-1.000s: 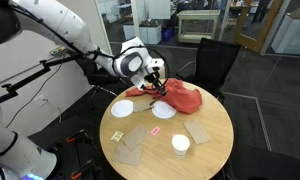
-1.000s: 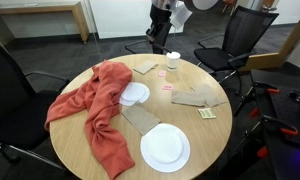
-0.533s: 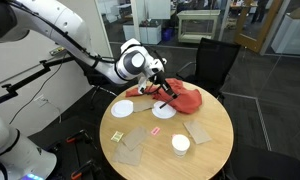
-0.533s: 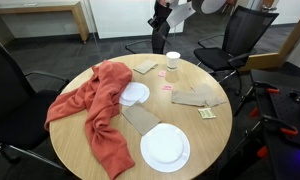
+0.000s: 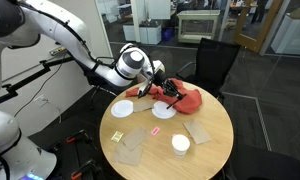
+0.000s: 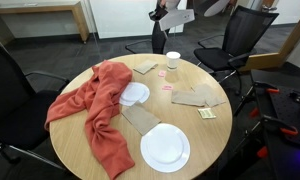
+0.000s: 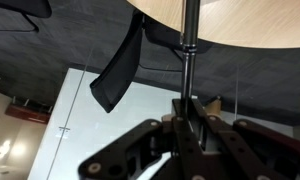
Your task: Pick the pen up from the table and place it in the mug
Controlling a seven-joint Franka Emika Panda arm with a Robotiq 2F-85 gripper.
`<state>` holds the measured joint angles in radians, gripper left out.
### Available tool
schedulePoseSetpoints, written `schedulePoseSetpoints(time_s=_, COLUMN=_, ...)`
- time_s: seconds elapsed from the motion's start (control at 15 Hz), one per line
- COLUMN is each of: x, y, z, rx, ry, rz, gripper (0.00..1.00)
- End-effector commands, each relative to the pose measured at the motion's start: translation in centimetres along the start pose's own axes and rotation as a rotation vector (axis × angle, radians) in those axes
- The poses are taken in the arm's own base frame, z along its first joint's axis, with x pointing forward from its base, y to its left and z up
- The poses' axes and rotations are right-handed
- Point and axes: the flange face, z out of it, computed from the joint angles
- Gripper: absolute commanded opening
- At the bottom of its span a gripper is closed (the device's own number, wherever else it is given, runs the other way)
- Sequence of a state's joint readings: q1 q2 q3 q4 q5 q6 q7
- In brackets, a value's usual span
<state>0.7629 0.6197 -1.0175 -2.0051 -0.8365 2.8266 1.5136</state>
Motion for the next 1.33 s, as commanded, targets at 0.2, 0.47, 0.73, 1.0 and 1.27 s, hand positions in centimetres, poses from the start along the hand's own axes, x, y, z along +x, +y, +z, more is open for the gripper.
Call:
schedulePoseSetpoints(time_s=0.2, x=-1.3, y=0.5, z=2.0, rx=-0.209, ry=0.170, rz=0.216, gripper=0.03)
schedulePoseSetpoints(time_s=0.47, x=-1.9, y=1.7, z=3.1, rx=-0.352, ry=0.233, rz=0.296, gripper=0.03)
schedulePoseSetpoints(time_s=0.73, x=-2.6, y=2.2, z=4.1, rx=-0.466, ry=0.286, rz=0.330, gripper=0.03)
schedulePoseSetpoints(time_s=1.0, x=-3.3, y=1.7, z=5.7, rx=-0.517, ry=0.312, rz=0.348, gripper=0.03)
schedulePoseSetpoints(time_s=1.27, x=-3.7, y=1.2, z=7.5, rx=-0.541, ry=0.291, rz=0.329, gripper=0.03)
